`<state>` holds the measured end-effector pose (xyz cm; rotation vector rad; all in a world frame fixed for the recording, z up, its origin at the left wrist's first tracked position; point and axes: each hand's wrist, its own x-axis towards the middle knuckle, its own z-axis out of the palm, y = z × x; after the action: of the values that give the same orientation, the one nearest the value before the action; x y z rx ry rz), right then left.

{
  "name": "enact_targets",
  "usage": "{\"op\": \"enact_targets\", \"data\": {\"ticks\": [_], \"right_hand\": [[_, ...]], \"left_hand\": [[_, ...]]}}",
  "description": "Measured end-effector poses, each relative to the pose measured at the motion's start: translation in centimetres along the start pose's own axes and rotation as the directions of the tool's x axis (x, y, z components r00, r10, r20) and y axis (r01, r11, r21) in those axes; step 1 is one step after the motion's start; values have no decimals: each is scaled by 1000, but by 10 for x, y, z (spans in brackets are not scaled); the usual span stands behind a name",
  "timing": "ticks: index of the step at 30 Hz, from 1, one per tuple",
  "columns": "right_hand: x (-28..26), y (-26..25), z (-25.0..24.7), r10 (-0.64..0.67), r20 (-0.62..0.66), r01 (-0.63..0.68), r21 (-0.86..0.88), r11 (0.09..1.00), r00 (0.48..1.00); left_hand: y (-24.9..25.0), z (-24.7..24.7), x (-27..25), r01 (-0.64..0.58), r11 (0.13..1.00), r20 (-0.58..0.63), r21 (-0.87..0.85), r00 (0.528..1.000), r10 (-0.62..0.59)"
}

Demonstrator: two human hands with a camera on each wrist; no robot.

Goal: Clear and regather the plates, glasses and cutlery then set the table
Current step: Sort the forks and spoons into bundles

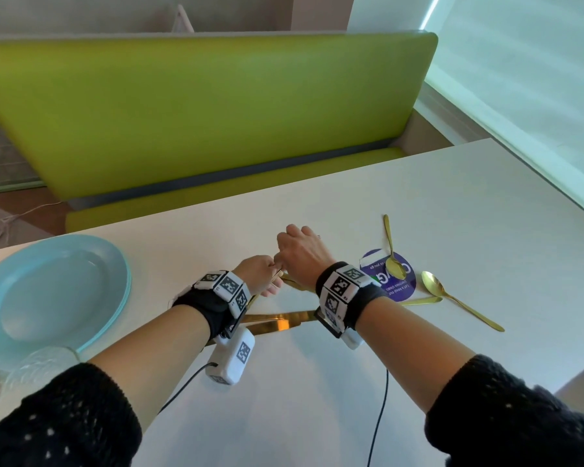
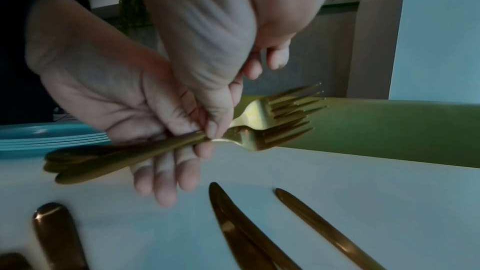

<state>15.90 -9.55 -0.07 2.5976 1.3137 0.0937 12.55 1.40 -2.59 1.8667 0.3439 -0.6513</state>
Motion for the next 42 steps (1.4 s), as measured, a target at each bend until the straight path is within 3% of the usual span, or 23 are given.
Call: {"op": "enact_targets", "data": {"ticks": [3, 12, 14, 16, 19, 24, 26, 29, 32, 34, 40, 42], "right_hand": [[-4, 6, 4, 17, 101, -22, 50, 999, 995], [-9, 13, 17, 168, -125, -115, 351, 929, 978], [-10, 17, 16, 267, -152, -171, 458, 872, 952], [-11, 29, 15, 386, -65, -307, 490, 816, 920], [-18, 59, 20, 590, 53, -529, 511, 677, 805], [-39, 107, 41, 806, 345, -861, 360, 360, 481], [-49, 118, 50, 843, 405, -925, 281, 255, 355], [-57, 130, 66, 859, 457, -969, 187, 162, 231], [-56, 138, 74, 851, 496, -981, 160, 107, 173], [-54, 141, 78, 846, 507, -981, 170, 91, 167], [-53, 143, 87, 855, 507, -985, 172, 24, 109], [-56, 144, 88, 853, 510, -983, 184, 17, 111]], "left_hand": [[1, 5, -2, -10, 997, 18, -79, 1000, 11], [2, 8, -3, -23, 989, 9, -145, 1000, 24], [3, 7, -1, -15, 991, 2, -136, 1000, 15], [2, 5, 1, -3, 989, -13, -146, 1000, 1], [0, 2, 3, 16, 977, -55, -215, 998, -28], [2, -6, 8, 6, 948, -112, -319, 993, -44], [2, -9, 12, -8, 939, -125, -343, 991, -37], [4, -14, 16, -3, 922, -92, -388, 995, -35], [7, -16, 18, 34, 888, -12, -458, 999, -45], [7, -16, 21, 53, 896, 14, -441, 999, -53], [6, -12, 26, 16, 940, -4, -340, 1000, -18], [5, -11, 28, 5, 952, -6, -307, 1000, -8]]}}
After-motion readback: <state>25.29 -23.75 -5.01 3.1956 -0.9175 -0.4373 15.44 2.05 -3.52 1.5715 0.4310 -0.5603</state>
